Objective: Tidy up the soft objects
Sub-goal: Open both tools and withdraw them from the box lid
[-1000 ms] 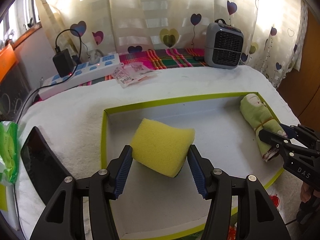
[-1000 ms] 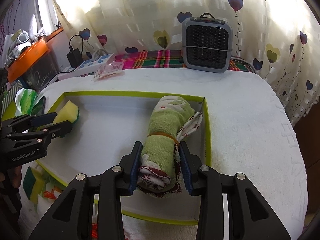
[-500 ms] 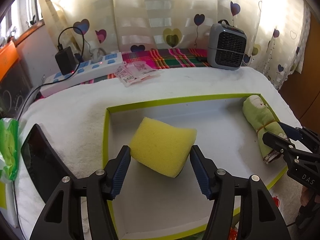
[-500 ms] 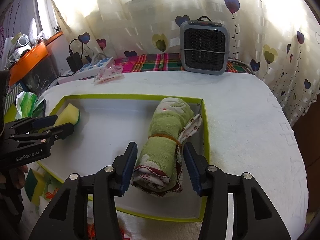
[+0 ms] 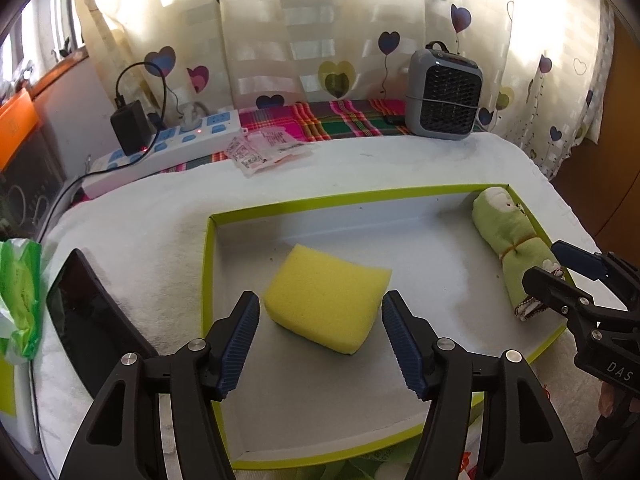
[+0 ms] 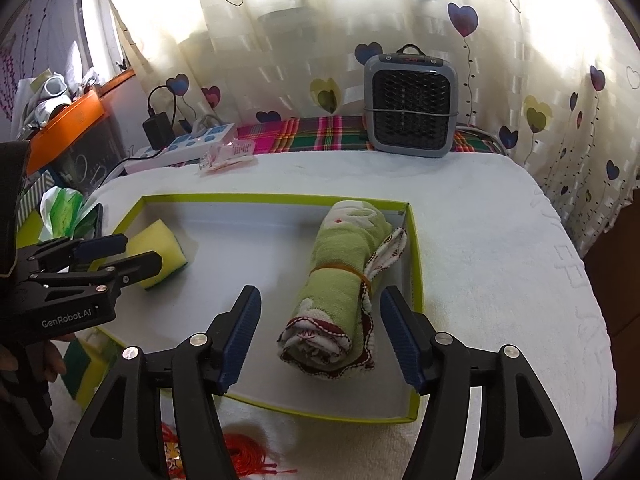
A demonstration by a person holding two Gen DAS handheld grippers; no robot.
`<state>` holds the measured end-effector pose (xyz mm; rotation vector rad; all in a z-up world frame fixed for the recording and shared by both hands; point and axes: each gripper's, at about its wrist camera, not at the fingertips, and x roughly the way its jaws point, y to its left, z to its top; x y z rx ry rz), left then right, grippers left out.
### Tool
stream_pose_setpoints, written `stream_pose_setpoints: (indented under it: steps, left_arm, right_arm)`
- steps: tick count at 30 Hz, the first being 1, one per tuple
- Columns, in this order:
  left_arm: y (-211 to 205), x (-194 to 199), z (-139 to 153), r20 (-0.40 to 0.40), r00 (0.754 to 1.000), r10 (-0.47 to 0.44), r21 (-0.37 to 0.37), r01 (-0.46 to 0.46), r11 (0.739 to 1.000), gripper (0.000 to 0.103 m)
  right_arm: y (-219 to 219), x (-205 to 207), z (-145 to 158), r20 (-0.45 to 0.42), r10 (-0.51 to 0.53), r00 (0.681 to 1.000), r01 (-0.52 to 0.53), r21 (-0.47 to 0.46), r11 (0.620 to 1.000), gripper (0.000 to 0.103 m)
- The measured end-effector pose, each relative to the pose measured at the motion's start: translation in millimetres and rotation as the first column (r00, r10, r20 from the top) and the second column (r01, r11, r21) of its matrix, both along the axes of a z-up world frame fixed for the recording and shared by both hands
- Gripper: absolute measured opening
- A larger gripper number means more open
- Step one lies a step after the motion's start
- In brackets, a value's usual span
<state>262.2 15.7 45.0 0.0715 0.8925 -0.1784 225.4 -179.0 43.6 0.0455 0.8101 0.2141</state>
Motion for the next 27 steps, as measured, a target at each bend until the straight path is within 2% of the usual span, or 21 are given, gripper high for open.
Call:
stream_pose_setpoints:
  steps: [15, 27]
  left_arm:
    - [8, -36, 18, 0.038, 0.999, 0.018, -0.012, -0.018, 1.0, 0.063]
    - [18, -78, 21, 0.04, 0.999, 0.023, -0.066, -0.02, 0.998, 0.063]
  right_arm:
    - [-1, -24, 10, 0.022, -0.008, 1.0, 0.007, 0.049, 0.999, 0.064]
    - [5, -59, 17, 0.04, -0.007, 0.999, 0.004, 0.069, 0.998, 0.064]
